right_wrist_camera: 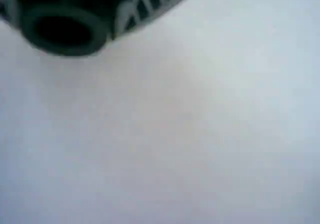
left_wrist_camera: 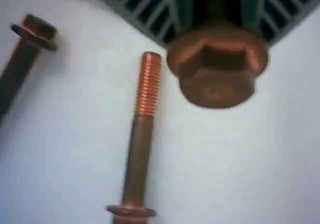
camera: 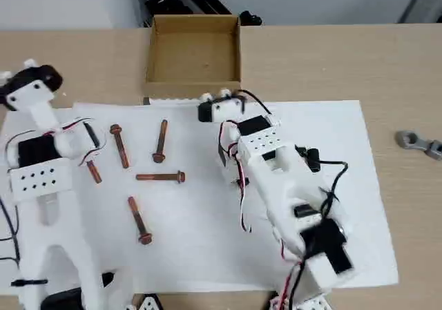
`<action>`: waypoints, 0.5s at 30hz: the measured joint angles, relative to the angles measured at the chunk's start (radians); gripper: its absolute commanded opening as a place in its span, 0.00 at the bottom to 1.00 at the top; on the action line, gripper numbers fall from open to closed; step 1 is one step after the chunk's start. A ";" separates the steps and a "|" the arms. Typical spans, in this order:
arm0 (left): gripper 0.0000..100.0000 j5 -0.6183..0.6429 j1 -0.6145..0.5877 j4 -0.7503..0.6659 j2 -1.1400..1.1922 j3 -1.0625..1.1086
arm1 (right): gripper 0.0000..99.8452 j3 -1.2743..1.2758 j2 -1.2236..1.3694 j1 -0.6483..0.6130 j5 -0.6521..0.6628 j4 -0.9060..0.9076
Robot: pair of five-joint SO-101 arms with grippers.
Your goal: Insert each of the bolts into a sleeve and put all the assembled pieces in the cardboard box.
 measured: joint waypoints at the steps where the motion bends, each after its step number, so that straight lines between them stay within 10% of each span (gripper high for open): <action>1: 0.01 -0.002 0.009 0.000 -0.002 0.000 | 0.00 -0.002 -0.055 0.005 0.017 0.008; 15: 0.01 -0.052 0.071 0.074 -0.003 -0.226 | 0.00 0.015 -0.902 0.384 0.147 0.127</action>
